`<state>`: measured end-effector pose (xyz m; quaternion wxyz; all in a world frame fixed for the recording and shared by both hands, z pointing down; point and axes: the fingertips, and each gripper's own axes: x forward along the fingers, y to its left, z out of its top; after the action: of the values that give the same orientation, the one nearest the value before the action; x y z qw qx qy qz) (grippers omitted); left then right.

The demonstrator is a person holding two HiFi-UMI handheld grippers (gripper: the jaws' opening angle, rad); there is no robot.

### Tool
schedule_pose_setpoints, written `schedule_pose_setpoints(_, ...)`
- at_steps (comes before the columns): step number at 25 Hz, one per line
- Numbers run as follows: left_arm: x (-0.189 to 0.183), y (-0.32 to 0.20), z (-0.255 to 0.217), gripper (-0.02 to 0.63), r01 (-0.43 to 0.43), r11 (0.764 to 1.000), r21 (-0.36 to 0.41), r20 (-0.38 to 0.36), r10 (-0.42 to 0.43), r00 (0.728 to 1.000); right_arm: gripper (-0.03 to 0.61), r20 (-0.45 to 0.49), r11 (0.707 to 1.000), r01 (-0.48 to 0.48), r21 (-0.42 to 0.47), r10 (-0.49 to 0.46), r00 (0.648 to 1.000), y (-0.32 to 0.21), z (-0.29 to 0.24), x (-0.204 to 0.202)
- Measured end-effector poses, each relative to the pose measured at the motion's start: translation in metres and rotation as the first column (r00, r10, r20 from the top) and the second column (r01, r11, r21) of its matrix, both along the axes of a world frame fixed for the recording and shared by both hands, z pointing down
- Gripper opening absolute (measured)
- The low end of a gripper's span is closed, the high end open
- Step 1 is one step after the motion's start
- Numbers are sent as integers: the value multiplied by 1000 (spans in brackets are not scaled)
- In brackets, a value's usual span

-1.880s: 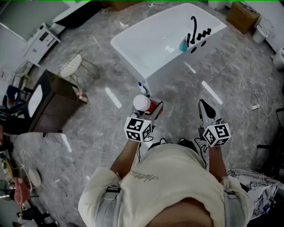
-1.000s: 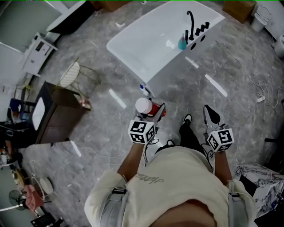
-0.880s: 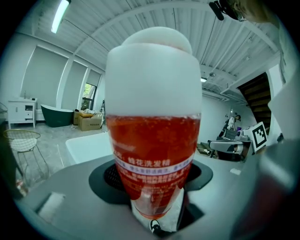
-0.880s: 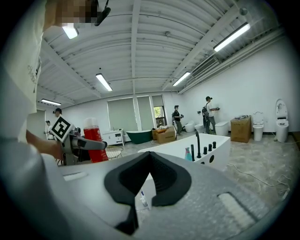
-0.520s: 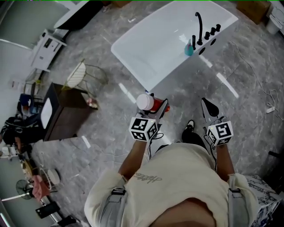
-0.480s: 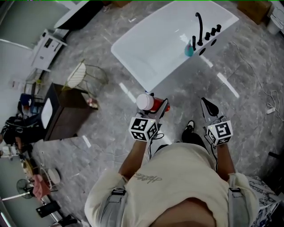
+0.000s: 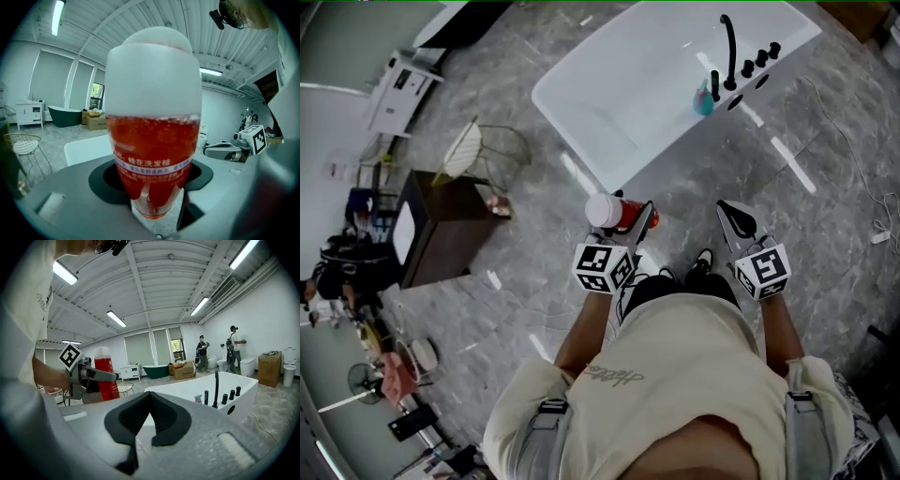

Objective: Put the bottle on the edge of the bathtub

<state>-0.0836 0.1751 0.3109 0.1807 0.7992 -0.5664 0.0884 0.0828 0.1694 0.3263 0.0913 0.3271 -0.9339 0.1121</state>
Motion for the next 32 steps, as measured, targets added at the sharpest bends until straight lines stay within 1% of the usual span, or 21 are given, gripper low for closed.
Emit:
schedule_pose_setpoints(2,-1,-7,6,305,-2,1000,-12,5,2,1000,2,-14,1000,13,-12,-13,1000,-4,6,-2)
schedule_pose_setpoints(6,-8,-22,17,305,-18,1000,-19,3,18,1000,0,-96,999,47,17,-45,994,-10,16,-16)
schedule_pose_setpoints(9,-16,-43,26,304,-38,999,-18,3,39,999,2,-102,999,45,13,-44,994,-25,22,-29)
schedule_pose_setpoints(13,-20,-82,36,304,-98,995,-21,-6,98,995,2,-99,1000,4,22,-2,995,-58,13,-41)
schedule_pose_setpoints(16,-25,-117,32,304,-146,989,11,32,145,989,2,-99,998,-21,53,27,995,-91,-2,-52)
schedule_pose_setpoints(18,-28,-138,30,304,-169,985,34,44,167,985,2,-110,997,-35,74,43,993,-112,-10,-57)
schedule_pose_setpoints(21,-31,-162,33,304,-197,979,45,37,195,980,2,-108,994,-76,77,84,991,-136,-13,-59)
schedule_pose_setpoints(23,-33,-177,39,304,-208,977,37,34,207,978,2,-104,990,-118,75,125,987,-150,-12,-57)
schedule_pose_setpoints(26,-36,-193,51,304,-210,978,5,18,210,978,2,-95,983,-177,59,182,979,-162,-10,-53)
schedule_pose_setpoints(28,-34,-200,61,305,-211,977,-9,8,212,977,2,-88,981,-190,29,192,977,-165,-3,-50)
schedule_pose_setpoints(32,-25,-212,92,305,-207,977,-44,49,209,977,2,-94,983,-178,-41,174,980,-166,25,-39)
